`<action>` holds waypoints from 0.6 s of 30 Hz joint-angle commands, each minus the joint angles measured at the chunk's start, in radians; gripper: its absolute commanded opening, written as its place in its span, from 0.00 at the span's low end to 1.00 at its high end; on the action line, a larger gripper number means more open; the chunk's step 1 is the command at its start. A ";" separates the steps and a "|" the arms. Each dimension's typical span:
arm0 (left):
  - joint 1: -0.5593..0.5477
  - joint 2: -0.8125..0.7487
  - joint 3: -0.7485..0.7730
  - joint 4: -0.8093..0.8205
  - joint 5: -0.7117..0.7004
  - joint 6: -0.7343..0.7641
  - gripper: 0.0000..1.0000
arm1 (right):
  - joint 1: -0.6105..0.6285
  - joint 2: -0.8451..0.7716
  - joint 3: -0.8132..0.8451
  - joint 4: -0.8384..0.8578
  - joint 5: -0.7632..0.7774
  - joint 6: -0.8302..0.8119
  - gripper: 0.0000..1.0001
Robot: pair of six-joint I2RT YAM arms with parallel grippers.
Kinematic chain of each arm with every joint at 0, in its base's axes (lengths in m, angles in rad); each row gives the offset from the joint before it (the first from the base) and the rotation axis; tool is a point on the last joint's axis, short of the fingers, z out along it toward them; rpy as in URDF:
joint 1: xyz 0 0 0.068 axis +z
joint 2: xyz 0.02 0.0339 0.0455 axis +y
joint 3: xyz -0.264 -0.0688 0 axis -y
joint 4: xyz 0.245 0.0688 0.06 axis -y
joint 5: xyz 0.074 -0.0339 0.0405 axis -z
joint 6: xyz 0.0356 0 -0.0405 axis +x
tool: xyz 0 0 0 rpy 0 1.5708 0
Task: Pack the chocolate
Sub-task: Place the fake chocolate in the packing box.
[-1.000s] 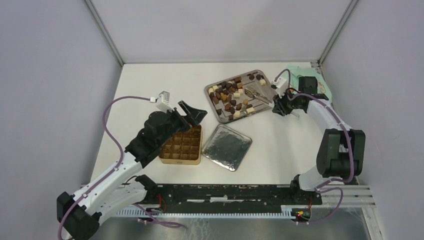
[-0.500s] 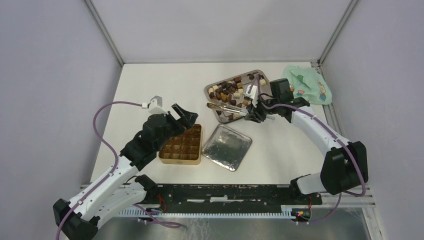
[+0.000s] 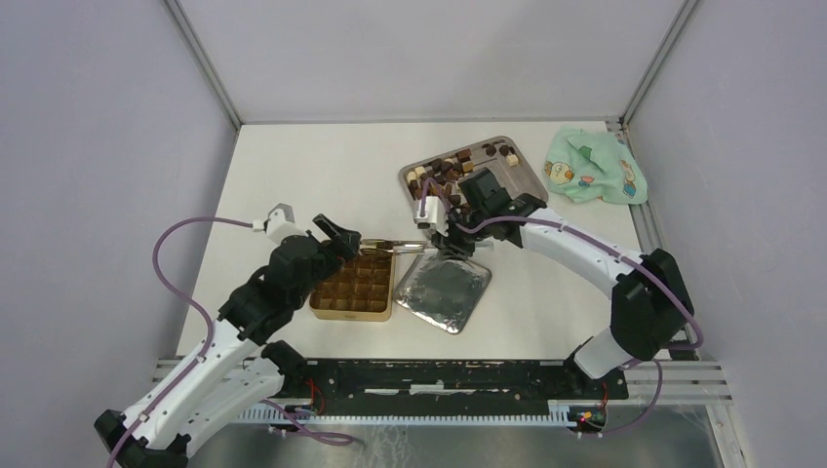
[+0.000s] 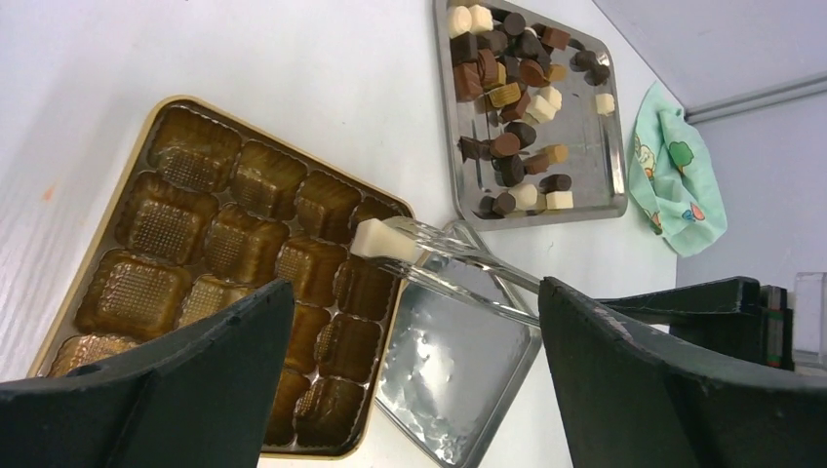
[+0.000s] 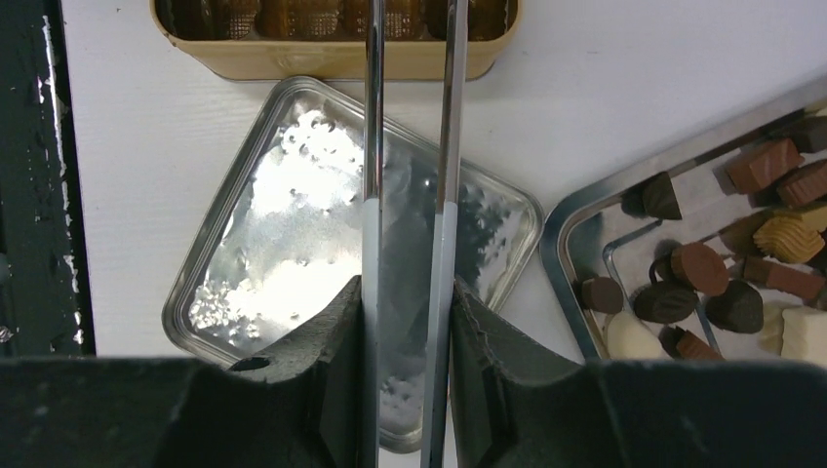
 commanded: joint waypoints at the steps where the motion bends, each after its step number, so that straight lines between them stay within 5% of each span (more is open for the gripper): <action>1: -0.006 -0.032 0.037 -0.048 -0.069 -0.064 1.00 | 0.050 0.047 0.106 -0.002 0.090 0.021 0.03; 18: -0.005 -0.099 0.003 -0.073 -0.078 -0.101 1.00 | 0.106 0.148 0.179 -0.016 0.198 0.038 0.24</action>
